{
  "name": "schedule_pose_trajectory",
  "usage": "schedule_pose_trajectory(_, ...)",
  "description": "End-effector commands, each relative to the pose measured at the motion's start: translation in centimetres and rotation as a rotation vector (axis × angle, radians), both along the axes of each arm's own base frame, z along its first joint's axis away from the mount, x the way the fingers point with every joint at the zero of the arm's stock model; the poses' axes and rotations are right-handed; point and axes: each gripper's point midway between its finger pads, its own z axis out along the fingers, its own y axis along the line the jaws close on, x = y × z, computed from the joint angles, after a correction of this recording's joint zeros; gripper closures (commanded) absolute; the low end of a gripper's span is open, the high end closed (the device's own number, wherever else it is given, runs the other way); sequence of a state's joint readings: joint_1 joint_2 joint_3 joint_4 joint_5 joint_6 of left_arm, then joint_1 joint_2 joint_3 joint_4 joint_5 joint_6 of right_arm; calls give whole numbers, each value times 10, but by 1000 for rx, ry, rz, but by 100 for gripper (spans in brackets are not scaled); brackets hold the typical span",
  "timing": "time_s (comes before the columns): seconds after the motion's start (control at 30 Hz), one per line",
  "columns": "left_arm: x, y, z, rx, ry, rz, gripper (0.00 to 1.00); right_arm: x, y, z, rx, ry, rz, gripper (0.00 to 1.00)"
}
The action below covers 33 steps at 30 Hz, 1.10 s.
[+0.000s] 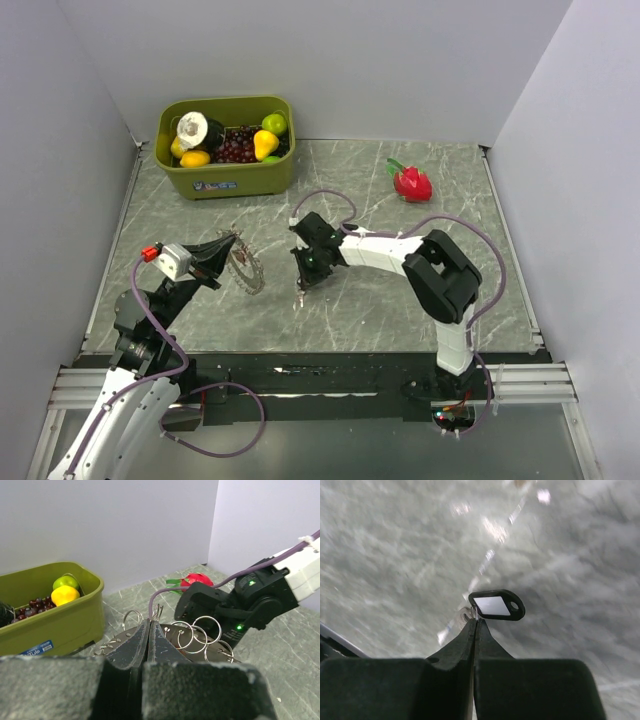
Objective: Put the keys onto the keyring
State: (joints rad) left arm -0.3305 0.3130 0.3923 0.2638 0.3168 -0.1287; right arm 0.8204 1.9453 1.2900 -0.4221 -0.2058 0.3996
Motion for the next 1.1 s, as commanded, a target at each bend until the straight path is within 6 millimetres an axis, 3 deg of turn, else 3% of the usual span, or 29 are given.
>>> schedule_pose_trajectory(0.0,-8,0,23,-38,-75,-16,99,7,-14,34,26,-136,44,100)
schedule_pose_trajectory(0.03,-6,-1,21,-33,-66,-21,99,4,-22,30,9,-142,53,100)
schedule_pose_trajectory(0.2,-5,-8,19,-13,-49,-55,99,2,-36,50,106,-206,114,100)
schedule_pose_trajectory(0.27,-5,-11,17,-9,-47,-75,99,-2,-36,63,156,-228,139,100)
schedule_pose_trajectory(0.43,-5,-15,11,-13,-29,-98,99,-11,-42,72,249,-234,210,100)
schedule_pose_trajectory(0.53,-6,-18,10,-16,-25,-115,99,-15,-43,63,231,-195,243,100)
schedule_pose_trajectory(0.67,-4,-18,6,-21,-10,-115,99,-21,-55,28,152,-91,193,100)
schedule_pose_trajectory(0.77,-3,-19,4,-17,-4,-117,99,-22,-60,20,133,-66,151,100)
schedule_pose_trajectory(0.8,-3,-19,5,-18,-5,-119,99,-22,-61,19,130,-64,134,89)
schedule_pose_trajectory(0.83,-2,-19,4,-17,-4,-119,99,-19,-62,24,133,-82,122,71)
schedule_pose_trajectory(0.93,-2,-20,3,-18,-1,-120,99,-17,-61,40,166,-137,122,49)
schedule_pose_trajectory(1.07,-2,-20,3,-21,-1,-124,99,-11,-65,51,163,-194,106,41)
